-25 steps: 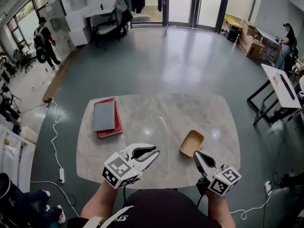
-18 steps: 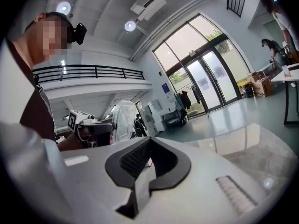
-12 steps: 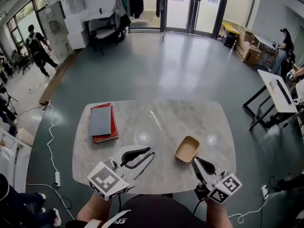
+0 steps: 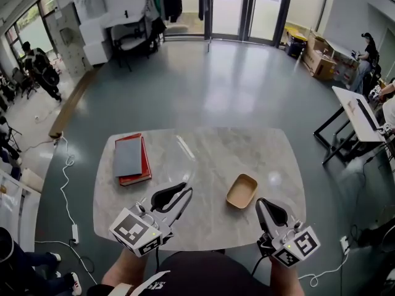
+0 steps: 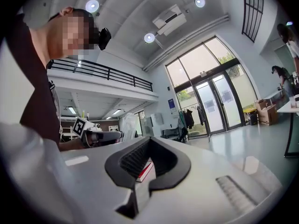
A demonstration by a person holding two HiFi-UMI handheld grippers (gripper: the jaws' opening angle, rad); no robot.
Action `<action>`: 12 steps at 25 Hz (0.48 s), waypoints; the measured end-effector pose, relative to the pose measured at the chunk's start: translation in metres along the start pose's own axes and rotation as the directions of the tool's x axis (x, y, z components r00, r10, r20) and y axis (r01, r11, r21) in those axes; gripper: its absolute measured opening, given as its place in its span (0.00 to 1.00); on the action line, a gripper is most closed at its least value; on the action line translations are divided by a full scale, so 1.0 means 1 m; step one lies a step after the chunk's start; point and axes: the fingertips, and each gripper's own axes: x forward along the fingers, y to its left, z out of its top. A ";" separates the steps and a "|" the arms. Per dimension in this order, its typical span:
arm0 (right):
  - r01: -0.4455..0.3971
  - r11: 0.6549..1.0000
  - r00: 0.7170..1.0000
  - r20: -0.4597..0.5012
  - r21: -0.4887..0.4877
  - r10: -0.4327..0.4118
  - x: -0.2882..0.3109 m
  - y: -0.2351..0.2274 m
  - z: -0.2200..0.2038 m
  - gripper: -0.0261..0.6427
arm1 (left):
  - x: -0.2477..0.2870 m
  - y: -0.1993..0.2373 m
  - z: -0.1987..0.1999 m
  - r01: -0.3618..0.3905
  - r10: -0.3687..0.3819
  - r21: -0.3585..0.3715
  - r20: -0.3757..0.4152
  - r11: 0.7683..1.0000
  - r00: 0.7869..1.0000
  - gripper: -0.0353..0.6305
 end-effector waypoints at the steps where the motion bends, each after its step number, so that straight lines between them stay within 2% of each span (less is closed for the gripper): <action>1: 0.005 1.000 1.000 -0.002 0.002 -0.005 0.000 -0.001 -0.001 0.04 | 0.001 0.001 -0.002 -0.004 0.004 0.001 -0.006 1.000 1.000 0.16; 12: 0.049 0.999 0.999 -0.024 0.017 -0.049 -0.002 -0.012 -0.018 0.04 | -0.004 0.007 -0.008 -0.031 0.031 0.007 -0.005 0.999 0.999 0.16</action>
